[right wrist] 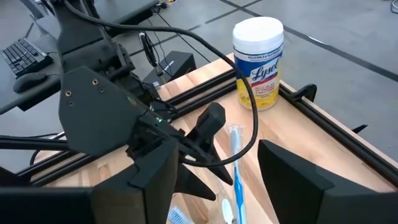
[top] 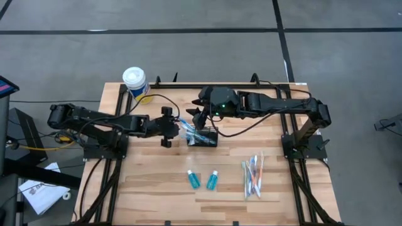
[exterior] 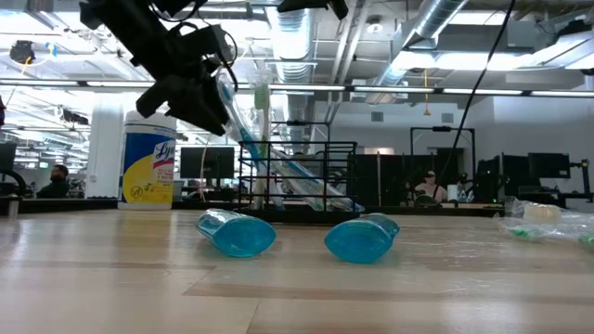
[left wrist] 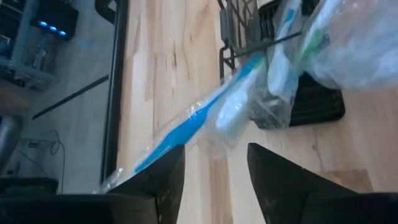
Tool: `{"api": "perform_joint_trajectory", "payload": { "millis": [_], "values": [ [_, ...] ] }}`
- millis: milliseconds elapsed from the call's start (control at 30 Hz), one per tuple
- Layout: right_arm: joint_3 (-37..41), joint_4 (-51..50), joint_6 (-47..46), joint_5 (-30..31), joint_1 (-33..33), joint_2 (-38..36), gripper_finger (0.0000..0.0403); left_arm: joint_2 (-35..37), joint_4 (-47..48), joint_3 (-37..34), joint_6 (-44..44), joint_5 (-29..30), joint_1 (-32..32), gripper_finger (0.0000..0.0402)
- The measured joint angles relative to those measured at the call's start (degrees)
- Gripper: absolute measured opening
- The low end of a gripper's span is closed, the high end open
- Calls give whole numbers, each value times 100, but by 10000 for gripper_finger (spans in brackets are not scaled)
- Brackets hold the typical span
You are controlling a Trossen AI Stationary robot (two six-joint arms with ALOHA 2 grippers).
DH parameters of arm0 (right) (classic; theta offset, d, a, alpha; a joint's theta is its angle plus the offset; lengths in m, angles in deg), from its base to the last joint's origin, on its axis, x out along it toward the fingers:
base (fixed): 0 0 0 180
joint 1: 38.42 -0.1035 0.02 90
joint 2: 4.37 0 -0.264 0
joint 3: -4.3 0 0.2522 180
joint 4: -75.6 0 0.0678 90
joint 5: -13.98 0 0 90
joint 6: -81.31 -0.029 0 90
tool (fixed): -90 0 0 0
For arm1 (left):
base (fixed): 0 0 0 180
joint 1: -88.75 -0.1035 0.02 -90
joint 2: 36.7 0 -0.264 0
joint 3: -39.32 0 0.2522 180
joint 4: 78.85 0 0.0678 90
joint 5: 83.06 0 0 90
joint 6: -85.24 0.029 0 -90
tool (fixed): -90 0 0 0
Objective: Pick & Place toothbrushing station
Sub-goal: Adjust toothbrushes inside the mesh
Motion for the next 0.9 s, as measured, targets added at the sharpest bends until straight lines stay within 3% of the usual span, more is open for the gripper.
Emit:
{"api": "perform_joint_trajectory", "payload": {
  "millis": [900],
  "values": [
    [2,0,5,0,-5,0,212,53,-217,2,-4,-329,-26,75]
  ]
}}
